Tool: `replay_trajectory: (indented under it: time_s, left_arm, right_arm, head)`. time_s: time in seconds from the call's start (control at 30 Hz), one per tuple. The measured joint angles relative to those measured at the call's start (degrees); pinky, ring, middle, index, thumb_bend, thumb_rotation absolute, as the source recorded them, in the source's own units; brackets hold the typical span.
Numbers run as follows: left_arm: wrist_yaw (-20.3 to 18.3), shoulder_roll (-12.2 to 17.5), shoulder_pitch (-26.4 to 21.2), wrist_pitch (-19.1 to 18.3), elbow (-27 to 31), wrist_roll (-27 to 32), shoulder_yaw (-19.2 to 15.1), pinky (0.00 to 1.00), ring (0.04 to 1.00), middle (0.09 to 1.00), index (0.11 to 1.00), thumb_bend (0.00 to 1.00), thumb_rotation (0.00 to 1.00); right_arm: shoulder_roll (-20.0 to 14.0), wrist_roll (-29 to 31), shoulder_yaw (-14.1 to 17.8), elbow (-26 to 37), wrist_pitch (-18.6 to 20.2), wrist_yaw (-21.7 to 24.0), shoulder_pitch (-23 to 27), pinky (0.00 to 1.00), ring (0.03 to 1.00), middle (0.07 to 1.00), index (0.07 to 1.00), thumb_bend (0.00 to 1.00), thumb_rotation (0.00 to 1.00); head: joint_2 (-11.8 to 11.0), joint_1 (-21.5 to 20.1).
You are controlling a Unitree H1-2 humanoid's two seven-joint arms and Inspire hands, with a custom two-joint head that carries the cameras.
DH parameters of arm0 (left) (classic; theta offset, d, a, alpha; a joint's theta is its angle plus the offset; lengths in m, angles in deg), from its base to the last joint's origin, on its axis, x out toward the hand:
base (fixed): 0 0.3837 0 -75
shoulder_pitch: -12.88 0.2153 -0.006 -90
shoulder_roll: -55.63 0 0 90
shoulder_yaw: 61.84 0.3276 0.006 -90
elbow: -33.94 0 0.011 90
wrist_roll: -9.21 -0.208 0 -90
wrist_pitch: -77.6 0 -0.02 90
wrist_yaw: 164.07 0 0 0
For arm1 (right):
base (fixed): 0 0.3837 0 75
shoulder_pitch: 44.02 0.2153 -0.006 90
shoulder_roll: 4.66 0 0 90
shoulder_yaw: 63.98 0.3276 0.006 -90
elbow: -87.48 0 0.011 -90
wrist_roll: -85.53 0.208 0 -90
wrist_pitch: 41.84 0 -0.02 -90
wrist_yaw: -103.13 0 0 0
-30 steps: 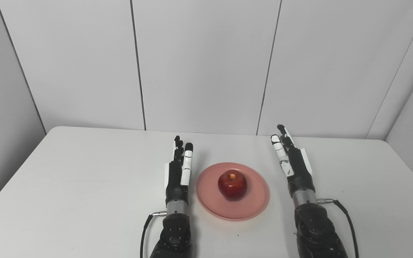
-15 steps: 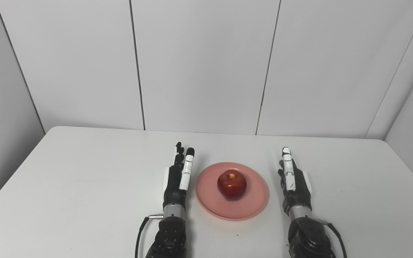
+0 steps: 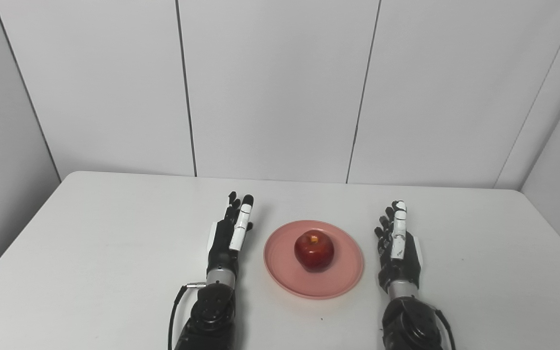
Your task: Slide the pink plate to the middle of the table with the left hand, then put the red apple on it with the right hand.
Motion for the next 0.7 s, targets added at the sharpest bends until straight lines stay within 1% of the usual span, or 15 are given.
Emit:
replay_trajectory:
  time_s: [0.1, 0.2, 0.33, 0.7]
  left_arm:
    - [0.53, -0.30, 0.02, 0.56, -0.27, -0.18, -0.06, 1.00, 1.000, 1.000, 1.000, 0.68, 0.95]
    - [1.42, -0.62, 0.15, 2.12, -0.70, -0.57, 0.01, 1.00, 1.000, 1.000, 1.000, 0.67, 0.98]
    - [2.42, -0.95, 0.47, 3.93, -1.19, -0.71, 0.20, 1.00, 1.000, 1.000, 1.000, 0.66, 1.00]
    - [2.73, -1.30, 0.65, 5.75, -1.89, -0.79, 0.24, 1.00, 1.000, 1.000, 1.000, 0.66, 1.00]
  right_arm:
    - [0.00, 0.40, 0.06, 0.00, -0.09, 0.00, 0.00, 1.00, 1.000, 1.000, 1.000, 0.77, 1.00]
    - [0.00, 0.46, 0.06, 0.07, -0.09, 0.00, -0.02, 1.00, 1.000, 1.000, 0.995, 0.76, 1.00]
    - [-0.10, 0.51, -0.04, 0.14, -0.09, 0.06, -0.07, 1.00, 1.000, 1.000, 0.995, 0.76, 1.00]
    - [-0.92, -0.43, -1.37, 0.07, -0.09, 0.14, -0.29, 1.00, 1.000, 1.000, 0.984, 0.77, 1.00]
  head:
    - [0.00, 0.00]
    - [0.00, 0.00]
    - [0.00, 0.09]
    - [0.00, 0.09]
